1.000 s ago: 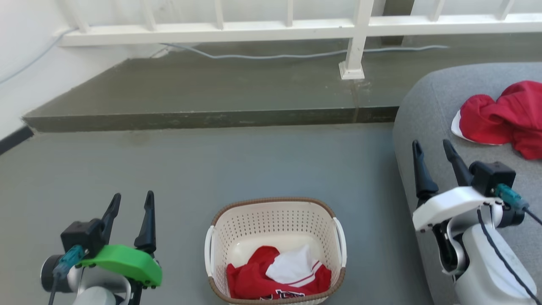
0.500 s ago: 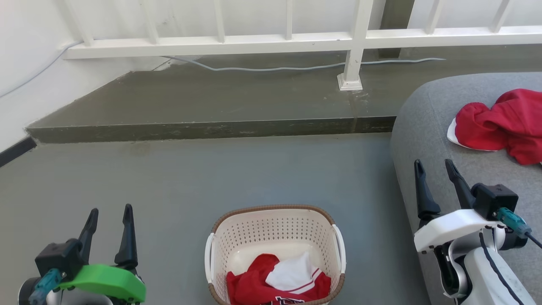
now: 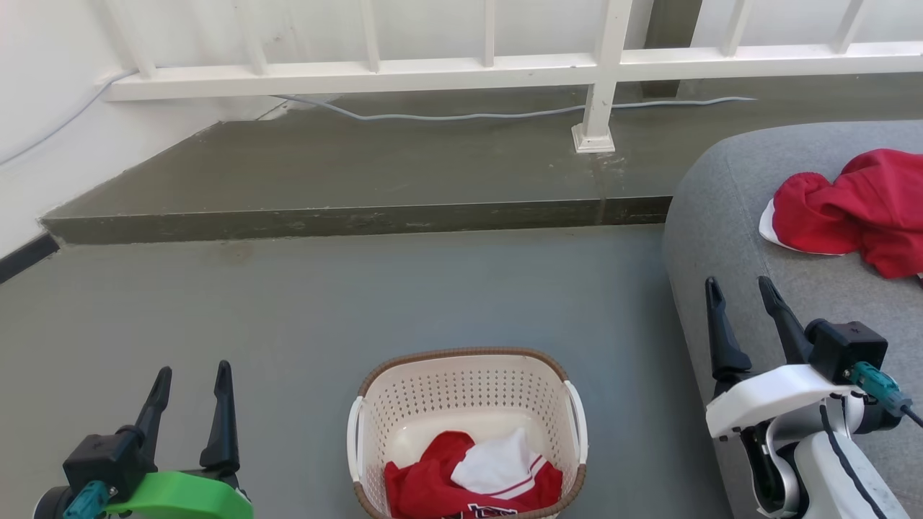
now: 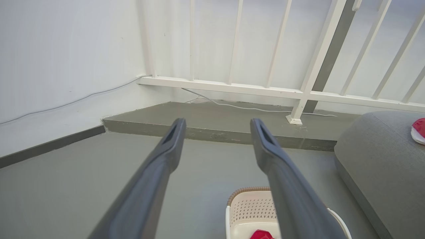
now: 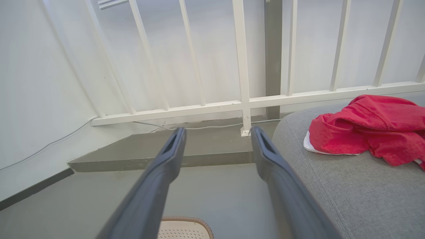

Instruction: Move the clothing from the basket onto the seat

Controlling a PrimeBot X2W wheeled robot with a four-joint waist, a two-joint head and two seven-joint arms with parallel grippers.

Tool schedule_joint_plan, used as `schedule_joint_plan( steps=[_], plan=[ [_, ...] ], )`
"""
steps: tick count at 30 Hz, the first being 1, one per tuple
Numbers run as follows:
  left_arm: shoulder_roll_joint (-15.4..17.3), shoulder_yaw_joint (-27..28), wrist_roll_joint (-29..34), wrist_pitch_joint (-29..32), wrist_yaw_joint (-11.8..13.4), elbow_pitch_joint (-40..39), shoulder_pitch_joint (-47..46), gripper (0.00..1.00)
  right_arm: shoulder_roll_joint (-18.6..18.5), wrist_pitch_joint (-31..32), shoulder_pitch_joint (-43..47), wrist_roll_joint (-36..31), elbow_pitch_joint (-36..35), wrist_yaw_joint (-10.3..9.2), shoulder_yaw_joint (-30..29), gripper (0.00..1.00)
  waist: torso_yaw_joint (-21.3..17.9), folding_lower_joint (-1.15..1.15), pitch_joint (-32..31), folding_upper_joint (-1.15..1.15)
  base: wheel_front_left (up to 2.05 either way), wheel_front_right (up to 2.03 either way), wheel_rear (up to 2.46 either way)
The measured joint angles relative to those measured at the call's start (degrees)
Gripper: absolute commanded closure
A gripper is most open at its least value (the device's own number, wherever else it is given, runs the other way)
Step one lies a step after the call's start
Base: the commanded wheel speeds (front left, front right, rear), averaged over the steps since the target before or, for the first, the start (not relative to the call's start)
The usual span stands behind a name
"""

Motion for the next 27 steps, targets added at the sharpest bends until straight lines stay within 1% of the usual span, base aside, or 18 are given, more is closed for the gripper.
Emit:
schedule_joint_plan(
  steps=[3, 5, 13, 21, 23, 27],
  plan=[
    [-0.2, 0.03, 0.26, 0.0, 0.0, -0.54, 0.5, 0.0, -0.04, 0.49, 0.04, 0.0, -1.05, -0.03, 0.0, 0.0, 0.0, 0.0, 0.15, 0.0, 0.0, 0.0, 0.0],
    [-0.33, 0.19, 0.29, 0.0, 0.0, -0.82, 0.7, 0.0, -0.09, 0.66, 0.28, 0.0, -1.72, -0.45, -0.01, 0.0, 0.0, 0.0, 0.27, 0.0, 0.0, 0.0, 0.0],
    [-0.51, 1.22, 0.78, 0.09, 0.0, -2.63, 1.61, 0.0, -0.41, 1.79, 1.19, -0.01, -4.27, -0.55, -0.13, 0.0, -0.01, 0.0, 1.01, 0.0, 0.0, 0.0, 0.0],
    [-0.76, 1.93, 2.55, 0.6, 0.0, -4.56, 1.91, 0.0, -0.62, 2.53, 1.19, -0.1, -6.88, -0.62, -0.44, 0.0, -0.33, 0.0, 2.96, 0.0, 0.0, 0.0, 0.0],
    [-0.85, 1.98, 2.81, 0.68, 0.0, -4.81, 1.92, 0.0, -0.62, 2.79, 1.19, -0.1, -7.53, -1.02, -0.44, 0.0, -0.44, 0.0, 3.58, 0.0, 0.0, 0.0, 0.0],
    [-0.81, 1.7, 3.22, 1.79, 0.0, -6.0, 1.9, 0.0, -0.74, 2.96, 1.12, -0.1, -8.91, -1.02, -0.76, 0.0, -0.7, 0.0, 5.11, 0.0, 0.0, 0.0, 0.0]
  ],
)
